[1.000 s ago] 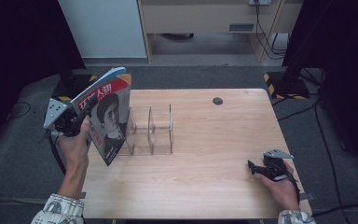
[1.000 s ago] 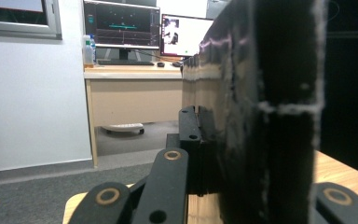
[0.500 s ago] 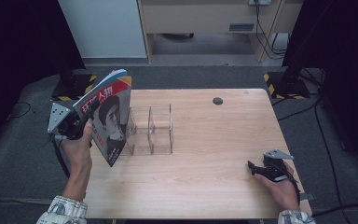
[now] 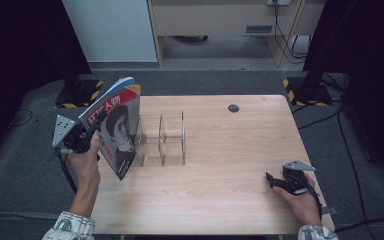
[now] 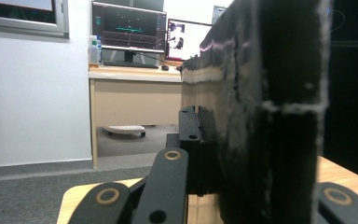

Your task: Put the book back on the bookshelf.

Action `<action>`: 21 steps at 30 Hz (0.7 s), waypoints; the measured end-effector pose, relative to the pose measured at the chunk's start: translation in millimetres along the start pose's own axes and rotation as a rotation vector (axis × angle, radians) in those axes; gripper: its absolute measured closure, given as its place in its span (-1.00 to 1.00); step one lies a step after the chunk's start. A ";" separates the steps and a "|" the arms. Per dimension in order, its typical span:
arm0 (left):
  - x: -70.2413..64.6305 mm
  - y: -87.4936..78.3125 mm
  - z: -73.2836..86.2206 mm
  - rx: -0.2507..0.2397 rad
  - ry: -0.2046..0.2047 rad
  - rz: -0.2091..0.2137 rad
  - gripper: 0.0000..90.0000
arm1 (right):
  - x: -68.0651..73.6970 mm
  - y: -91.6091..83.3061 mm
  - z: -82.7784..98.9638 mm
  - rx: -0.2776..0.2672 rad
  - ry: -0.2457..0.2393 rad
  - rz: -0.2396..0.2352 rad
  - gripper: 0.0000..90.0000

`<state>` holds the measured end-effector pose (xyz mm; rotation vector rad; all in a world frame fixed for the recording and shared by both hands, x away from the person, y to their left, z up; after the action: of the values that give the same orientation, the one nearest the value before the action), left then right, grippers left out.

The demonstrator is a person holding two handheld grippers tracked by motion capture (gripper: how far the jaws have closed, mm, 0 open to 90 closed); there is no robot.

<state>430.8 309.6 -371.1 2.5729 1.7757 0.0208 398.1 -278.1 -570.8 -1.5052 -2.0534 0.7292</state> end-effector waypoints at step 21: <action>-1.3 -1.7 14.4 -0.019 -0.014 -0.010 0.92 | 0.6 -0.7 0.6 -0.002 -0.001 -0.002 -0.42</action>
<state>429.1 308.9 -385.5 2.5442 1.7750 0.0196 397.1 -277.8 -570.7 -1.5035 -2.0568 0.7276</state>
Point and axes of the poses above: each handheld gripper's, and its own axes: y roughly forward along the jaws, z roughly out of its underside, x roughly to its left, the point moved 5 cm from there along y, roughly forward along the jaws, and after that the axes turned 5 degrees about y, right-handed, at the moved point
